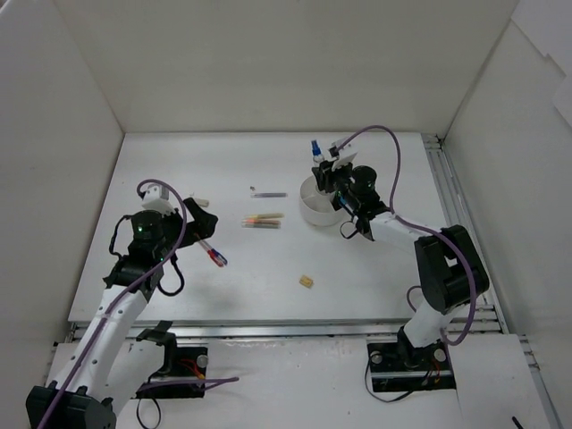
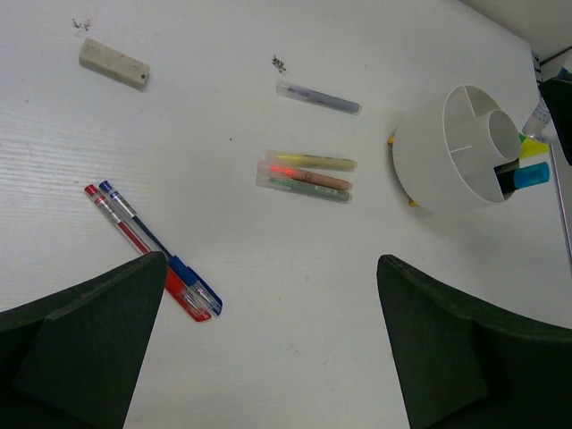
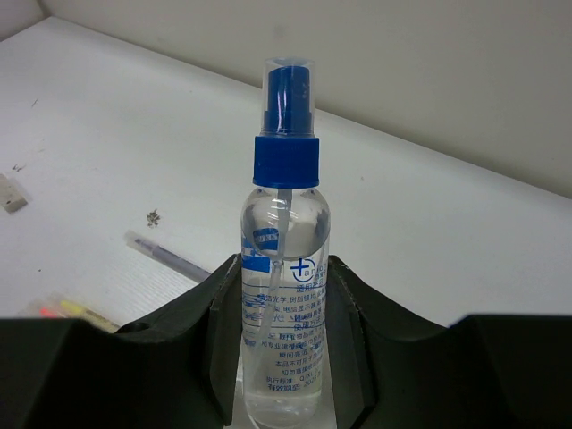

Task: Sort the stationery into containers
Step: Place the stationery in the storage box.

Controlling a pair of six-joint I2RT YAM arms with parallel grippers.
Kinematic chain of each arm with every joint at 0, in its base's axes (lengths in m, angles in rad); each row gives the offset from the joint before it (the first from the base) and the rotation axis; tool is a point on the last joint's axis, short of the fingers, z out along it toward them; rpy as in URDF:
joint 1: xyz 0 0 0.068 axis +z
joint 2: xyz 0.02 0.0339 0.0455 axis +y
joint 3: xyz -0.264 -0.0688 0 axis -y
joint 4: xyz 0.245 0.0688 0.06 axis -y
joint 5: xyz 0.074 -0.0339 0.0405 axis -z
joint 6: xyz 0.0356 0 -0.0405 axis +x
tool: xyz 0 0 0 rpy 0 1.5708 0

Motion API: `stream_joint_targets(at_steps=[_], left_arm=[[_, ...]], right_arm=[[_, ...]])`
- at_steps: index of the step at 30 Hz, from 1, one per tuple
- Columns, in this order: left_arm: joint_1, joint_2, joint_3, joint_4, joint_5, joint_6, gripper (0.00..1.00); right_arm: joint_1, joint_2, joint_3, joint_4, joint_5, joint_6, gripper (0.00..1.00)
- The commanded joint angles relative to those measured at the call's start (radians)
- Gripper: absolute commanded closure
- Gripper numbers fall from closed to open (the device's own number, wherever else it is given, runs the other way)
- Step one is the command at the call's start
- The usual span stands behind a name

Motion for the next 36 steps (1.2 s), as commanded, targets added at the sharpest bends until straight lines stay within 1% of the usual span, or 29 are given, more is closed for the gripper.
stream_joint_targets(at_steps=[1, 7, 11, 17, 18, 20, 25, 28, 33, 36], left_arm=[[0.020, 0.007, 0.036, 0.059, 0.032, 0.024, 0.01], [0.038, 0.029, 0.039, 0.055, 0.061, 0.024, 0.01], [0.038, 0.023, 0.033, 0.053, 0.060, 0.024, 0.01], [0.048, 0.027, 0.045, 0.042, 0.066, 0.025, 0.01], [0.048, 0.026, 0.042, 0.045, 0.066, 0.025, 0.01], [0.048, 0.026, 0.039, 0.048, 0.063, 0.025, 0.01], [0.048, 0.015, 0.036, 0.039, 0.069, 0.022, 0.01], [0.048, 0.010, 0.031, 0.055, 0.072, 0.009, 0.01], [0.048, 0.004, 0.033, 0.051, 0.092, 0.002, 0.01], [0.048, 0.000, 0.033, 0.042, 0.091, -0.001, 0.01]], right_arm=[[-0.001, 0.012, 0.063, 0.141, -0.051, -0.006, 0.93], [-0.007, 0.049, 0.037, 0.187, -0.017, 0.010, 0.93], [-0.029, 0.064, 0.025, 0.202, -0.033, 0.010, 0.92], [-0.043, 0.084, 0.003, 0.221, -0.060, 0.033, 0.87], [-0.041, 0.086, -0.003, 0.224, -0.068, 0.037, 0.83], [-0.040, 0.086, -0.012, 0.233, -0.068, 0.040, 0.81], [-0.043, 0.089, -0.031, 0.253, -0.088, 0.043, 0.71], [-0.041, 0.083, -0.043, 0.264, -0.085, 0.043, 0.63], [-0.044, 0.064, -0.064, 0.273, -0.100, 0.080, 0.45], [-0.038, 0.037, -0.087, 0.282, -0.094, 0.086, 0.41]])
